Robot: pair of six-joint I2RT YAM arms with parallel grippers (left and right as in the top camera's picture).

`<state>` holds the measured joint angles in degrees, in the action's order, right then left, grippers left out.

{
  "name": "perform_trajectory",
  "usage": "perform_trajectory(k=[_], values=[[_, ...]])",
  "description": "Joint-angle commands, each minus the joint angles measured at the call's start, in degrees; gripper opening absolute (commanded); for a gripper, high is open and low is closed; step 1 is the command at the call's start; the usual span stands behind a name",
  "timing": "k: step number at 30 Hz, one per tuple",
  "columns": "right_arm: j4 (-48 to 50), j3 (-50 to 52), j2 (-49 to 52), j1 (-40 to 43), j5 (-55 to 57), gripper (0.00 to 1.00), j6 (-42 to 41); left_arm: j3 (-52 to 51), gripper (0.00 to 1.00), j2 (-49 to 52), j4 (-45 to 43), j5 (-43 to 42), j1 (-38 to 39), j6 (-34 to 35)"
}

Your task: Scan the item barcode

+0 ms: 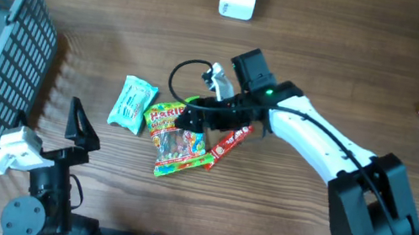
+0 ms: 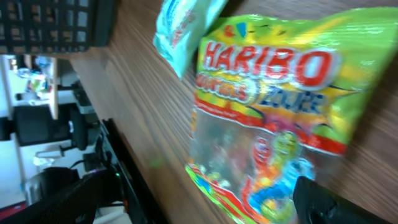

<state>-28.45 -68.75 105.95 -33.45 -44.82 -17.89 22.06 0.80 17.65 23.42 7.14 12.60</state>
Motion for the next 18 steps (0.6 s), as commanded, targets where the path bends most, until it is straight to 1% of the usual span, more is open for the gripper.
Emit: perform_trajectory(k=[1, 3, 7, 11, 18], values=[[1.99, 0.59, 1.77, -2.69, -2.6, 1.0, -3.48, -0.63, 1.0, -0.52, 0.26, -0.9, 0.26, 0.52], [2.73, 0.59, 1.92, -4.2, -1.81, 1.0, -3.52, -0.63, 1.0, -0.52, 0.87, -0.9, 0.26, 0.52], [2.27, 0.63, 1.97, -7.06, 4.96, 1.0, -3.72, -0.63, 1.0, -0.52, 4.17, -0.92, 0.26, 0.52], [2.23, 0.63, 2.1, -8.37, 8.83, 1.0, -4.81, -0.63, 1.0, -0.52, 5.4, -0.92, 0.26, 0.52], [2.38, 0.63, 6.4, -8.44, 8.74, 1.0, -4.83, -0.63, 1.0, -0.52, 7.26, -0.92, 0.26, 0.52]])
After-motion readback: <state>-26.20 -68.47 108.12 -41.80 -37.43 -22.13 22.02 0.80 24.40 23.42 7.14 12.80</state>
